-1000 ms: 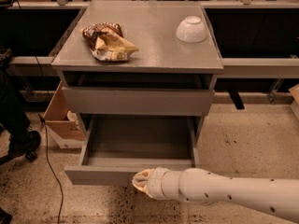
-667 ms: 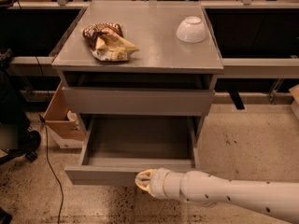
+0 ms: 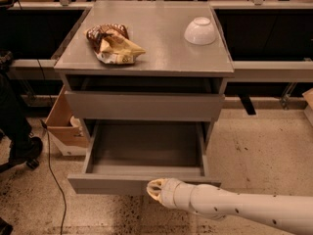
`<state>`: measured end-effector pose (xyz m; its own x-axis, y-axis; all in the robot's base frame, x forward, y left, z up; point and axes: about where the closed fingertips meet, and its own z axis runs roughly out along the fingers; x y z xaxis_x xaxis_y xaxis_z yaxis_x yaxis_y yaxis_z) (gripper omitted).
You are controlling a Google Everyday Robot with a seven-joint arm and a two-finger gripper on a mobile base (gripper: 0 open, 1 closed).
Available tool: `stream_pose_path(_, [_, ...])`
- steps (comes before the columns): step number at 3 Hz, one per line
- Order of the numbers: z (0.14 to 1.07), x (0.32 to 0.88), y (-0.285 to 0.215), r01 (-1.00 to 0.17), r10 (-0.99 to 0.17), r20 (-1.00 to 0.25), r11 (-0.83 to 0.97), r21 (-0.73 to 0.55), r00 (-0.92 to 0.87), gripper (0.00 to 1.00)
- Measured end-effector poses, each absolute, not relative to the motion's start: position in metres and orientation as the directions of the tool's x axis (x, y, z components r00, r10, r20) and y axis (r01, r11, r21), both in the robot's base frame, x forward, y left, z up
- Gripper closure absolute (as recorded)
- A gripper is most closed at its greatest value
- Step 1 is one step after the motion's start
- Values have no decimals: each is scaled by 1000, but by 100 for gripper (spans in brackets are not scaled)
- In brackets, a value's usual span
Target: Close middle drawer
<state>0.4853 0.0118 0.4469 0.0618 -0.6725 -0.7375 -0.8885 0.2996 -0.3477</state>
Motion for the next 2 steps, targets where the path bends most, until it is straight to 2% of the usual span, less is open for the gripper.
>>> stream_pose_path(2, [428,494,5,-879,-698,-712,290,-379,76,100])
